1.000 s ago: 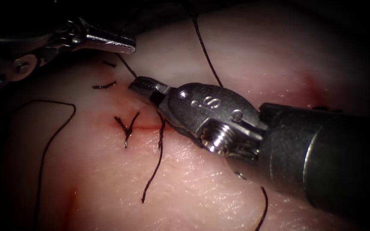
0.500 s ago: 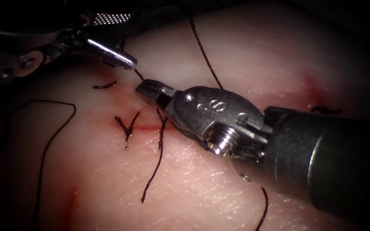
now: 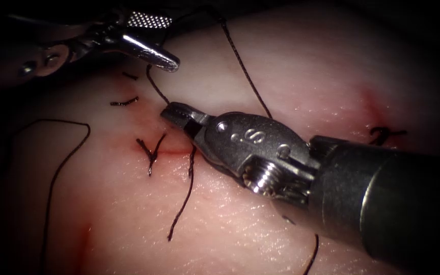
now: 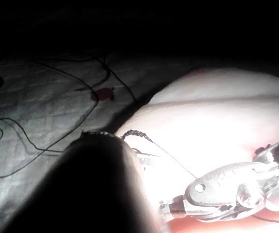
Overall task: Wound Closure
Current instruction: Regrasp the suture with the left hand to get a longer length.
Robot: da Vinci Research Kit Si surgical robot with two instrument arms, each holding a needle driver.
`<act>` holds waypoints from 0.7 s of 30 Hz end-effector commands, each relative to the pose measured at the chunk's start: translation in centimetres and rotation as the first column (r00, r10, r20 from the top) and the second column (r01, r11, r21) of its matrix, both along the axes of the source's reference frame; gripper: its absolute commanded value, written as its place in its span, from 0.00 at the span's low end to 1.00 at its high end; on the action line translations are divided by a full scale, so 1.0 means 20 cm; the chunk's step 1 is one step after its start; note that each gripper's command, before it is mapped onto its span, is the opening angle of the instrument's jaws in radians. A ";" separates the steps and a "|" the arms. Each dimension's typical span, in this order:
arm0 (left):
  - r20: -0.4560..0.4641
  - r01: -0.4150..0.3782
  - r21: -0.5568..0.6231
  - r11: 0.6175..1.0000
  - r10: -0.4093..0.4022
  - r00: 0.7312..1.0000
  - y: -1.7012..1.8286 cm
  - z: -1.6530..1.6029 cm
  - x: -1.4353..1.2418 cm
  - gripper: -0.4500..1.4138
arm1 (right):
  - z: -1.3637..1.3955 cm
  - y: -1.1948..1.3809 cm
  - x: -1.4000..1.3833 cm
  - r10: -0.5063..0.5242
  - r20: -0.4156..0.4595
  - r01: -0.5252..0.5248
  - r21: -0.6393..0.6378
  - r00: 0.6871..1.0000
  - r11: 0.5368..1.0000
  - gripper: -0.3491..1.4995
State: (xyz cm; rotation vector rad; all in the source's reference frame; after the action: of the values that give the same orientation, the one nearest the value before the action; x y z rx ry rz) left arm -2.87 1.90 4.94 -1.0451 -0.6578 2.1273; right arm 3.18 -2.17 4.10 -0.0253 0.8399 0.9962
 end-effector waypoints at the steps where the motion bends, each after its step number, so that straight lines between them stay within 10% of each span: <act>1: 0.003 0.005 -0.001 1.000 -0.005 1.000 0.007 0.000 -0.002 0.30 | -0.001 0.005 0.006 -0.003 -0.002 0.003 -0.007 1.000 1.000 0.00; 15: -0.053 -0.003 -0.006 1.000 0.003 0.999 0.012 0.008 0.005 0.23 | -0.002 0.004 0.007 -0.021 0.012 0.022 -0.034 1.000 0.999 0.00; 18: -0.061 -0.009 -0.003 1.000 0.009 0.998 0.011 0.008 0.003 0.00 | -0.001 0.004 0.008 -0.019 0.011 0.019 -0.037 1.000 0.999 0.00; 21: -0.009 -0.054 -0.020 0.998 0.054 0.999 0.012 0.008 0.002 0.00 | -0.001 0.003 0.008 -0.022 0.014 0.023 -0.042 1.000 0.999 0.00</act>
State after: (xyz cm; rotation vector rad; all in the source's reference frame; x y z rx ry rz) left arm -2.77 2.02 5.10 -1.0807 -0.6881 2.2170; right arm 3.22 -2.21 4.07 -0.0569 0.8413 0.9555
